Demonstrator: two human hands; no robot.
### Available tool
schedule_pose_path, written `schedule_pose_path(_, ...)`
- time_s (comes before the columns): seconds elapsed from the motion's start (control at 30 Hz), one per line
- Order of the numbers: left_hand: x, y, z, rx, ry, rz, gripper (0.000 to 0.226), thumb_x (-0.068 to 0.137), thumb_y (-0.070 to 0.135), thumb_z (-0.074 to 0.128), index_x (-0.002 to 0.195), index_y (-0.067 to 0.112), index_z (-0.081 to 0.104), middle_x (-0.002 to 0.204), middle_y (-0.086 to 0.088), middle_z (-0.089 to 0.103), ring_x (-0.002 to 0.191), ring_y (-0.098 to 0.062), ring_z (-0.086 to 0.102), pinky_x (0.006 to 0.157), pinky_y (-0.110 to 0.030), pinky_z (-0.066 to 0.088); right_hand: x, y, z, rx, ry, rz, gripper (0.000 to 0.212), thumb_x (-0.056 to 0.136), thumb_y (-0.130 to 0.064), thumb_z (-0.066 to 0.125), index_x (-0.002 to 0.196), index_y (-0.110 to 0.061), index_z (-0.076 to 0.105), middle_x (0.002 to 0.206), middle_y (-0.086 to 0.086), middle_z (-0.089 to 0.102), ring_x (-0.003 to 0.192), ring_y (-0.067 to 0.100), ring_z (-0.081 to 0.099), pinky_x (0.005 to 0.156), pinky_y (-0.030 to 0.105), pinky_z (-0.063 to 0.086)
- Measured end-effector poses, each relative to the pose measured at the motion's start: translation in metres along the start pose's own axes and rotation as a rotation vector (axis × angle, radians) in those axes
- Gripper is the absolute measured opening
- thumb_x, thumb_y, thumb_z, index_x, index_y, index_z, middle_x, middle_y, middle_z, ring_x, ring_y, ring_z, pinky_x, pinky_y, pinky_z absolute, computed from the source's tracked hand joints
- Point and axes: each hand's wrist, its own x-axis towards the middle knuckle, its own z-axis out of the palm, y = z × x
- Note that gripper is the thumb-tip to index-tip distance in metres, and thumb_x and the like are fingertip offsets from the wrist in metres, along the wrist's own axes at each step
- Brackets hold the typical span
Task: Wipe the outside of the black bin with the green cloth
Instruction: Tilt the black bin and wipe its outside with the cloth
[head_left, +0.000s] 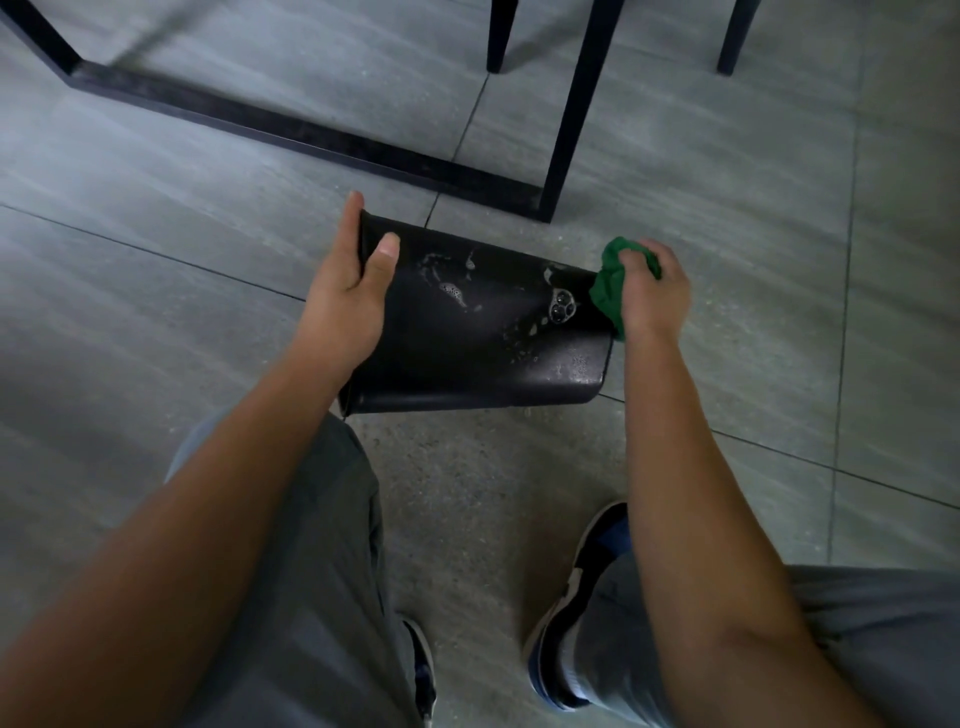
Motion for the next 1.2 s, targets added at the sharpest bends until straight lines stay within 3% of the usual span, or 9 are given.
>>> schedule_pose_path(0.2, -0.001, 0.001, 0.001, 0.022, 0.046, 0.063, 0.063, 0.108, 0.042, 0.041, 0.163, 0.021, 0.017, 0.161, 0.0, 0.037, 0.144, -0.011, 0.037, 0.114, -0.026, 0.035, -0.005, -0.009, 0.005, -0.021, -0.033, -0.036, 0.028, 0.095, -0.029, 0.068, 0.122, -0.026, 0.074, 0.108, -0.013, 0.07, 0.093, 0.0, 0.065, 0.075, 0.014, 0.054)
schedule_pose_path(0.3, 0.005, 0.006, 0.006, 0.068, 0.021, 0.126, 0.064, 0.108, 0.042, 0.04, 0.163, 0.016, 0.019, 0.159, -0.01, 0.04, 0.147, -0.023, 0.038, 0.121, -0.04, 0.034, -0.038, -0.035, 0.03, -0.139, -0.088, -0.204, 0.026, 0.096, -0.032, 0.07, 0.121, -0.032, 0.073, 0.108, -0.02, 0.07, 0.084, -0.01, 0.061, 0.068, 0.007, 0.051)
schedule_pose_path(0.47, 0.022, 0.015, 0.018, -0.069, 0.078, 0.09, 0.059, 0.11, 0.036, 0.035, 0.16, 0.007, 0.023, 0.163, -0.011, 0.035, 0.15, -0.017, 0.033, 0.122, -0.027, 0.027, -0.121, -0.069, 0.087, 0.08, -0.123, -0.7, 0.022, 0.091, -0.016, 0.073, 0.113, -0.013, 0.076, 0.11, -0.001, 0.077, 0.103, 0.012, 0.07, 0.094, 0.036, 0.056)
schedule_pose_path(0.57, 0.03, 0.001, 0.008, -0.135, 0.117, 0.023, 0.061, 0.107, 0.041, 0.041, 0.159, 0.011, 0.03, 0.154, -0.006, 0.046, 0.141, -0.013, 0.046, 0.118, -0.031, 0.037, -0.132, -0.056, 0.103, 0.007, -0.115, -0.886, 0.026, 0.093, -0.021, 0.071, 0.116, -0.009, 0.074, 0.114, 0.004, 0.074, 0.11, 0.022, 0.067, 0.1, 0.051, 0.047)
schedule_pose_path(0.77, 0.031, -0.01, -0.008, -0.027, 0.207, -0.04, 0.056, 0.107, 0.04, 0.048, 0.157, 0.019, 0.035, 0.14, 0.004, 0.053, 0.129, -0.006, 0.046, 0.105, -0.019, 0.036, -0.058, -0.001, 0.073, -0.181, 0.166, -0.437, 0.039, 0.095, -0.045, 0.06, 0.126, -0.022, 0.068, 0.116, -0.004, 0.072, 0.104, 0.015, 0.067, 0.098, 0.048, 0.053)
schedule_pose_path(0.87, 0.031, -0.009, -0.009, -0.018, 0.187, -0.029, 0.053, 0.106, 0.043, 0.047, 0.155, 0.026, 0.037, 0.139, 0.006, 0.052, 0.13, -0.01, 0.048, 0.111, -0.031, 0.04, -0.036, 0.006, 0.055, -0.143, 0.211, -0.194, 0.045, 0.093, -0.041, 0.061, 0.133, -0.023, 0.064, 0.126, -0.003, 0.069, 0.108, 0.011, 0.064, 0.096, 0.041, 0.055)
schedule_pose_path(0.97, 0.03, -0.006, -0.002, -0.04, 0.187, -0.041, 0.051, 0.108, 0.041, 0.044, 0.156, 0.025, 0.035, 0.138, 0.006, 0.05, 0.13, -0.011, 0.049, 0.11, -0.03, 0.041, -0.078, -0.018, 0.079, -0.13, 0.191, -0.385, 0.036, 0.09, -0.025, 0.067, 0.126, -0.019, 0.067, 0.125, -0.002, 0.069, 0.11, 0.005, 0.059, 0.1, 0.043, 0.053)
schedule_pose_path(1.1, 0.035, -0.011, 0.007, -0.105, 0.244, -0.005, 0.043, 0.111, 0.028, 0.039, 0.15, 0.012, 0.042, 0.111, 0.016, 0.06, 0.095, 0.017, 0.061, 0.084, -0.008, 0.047, -0.155, -0.053, 0.126, -0.088, -0.094, -0.838, 0.03, 0.096, -0.026, 0.067, 0.122, -0.012, 0.071, 0.127, 0.004, 0.07, 0.123, 0.021, 0.063, 0.109, 0.051, 0.043)
schedule_pose_path(1.2, 0.034, -0.02, 0.001, -0.096, 0.253, -0.028, 0.041, 0.111, 0.026, 0.039, 0.149, 0.011, 0.045, 0.12, 0.013, 0.059, 0.106, 0.016, 0.059, 0.087, -0.004, 0.044, -0.128, -0.042, 0.119, -0.176, -0.059, -0.825, 0.033, 0.097, -0.035, 0.067, 0.123, -0.016, 0.071, 0.123, 0.0, 0.071, 0.118, 0.018, 0.064, 0.111, 0.05, 0.042)
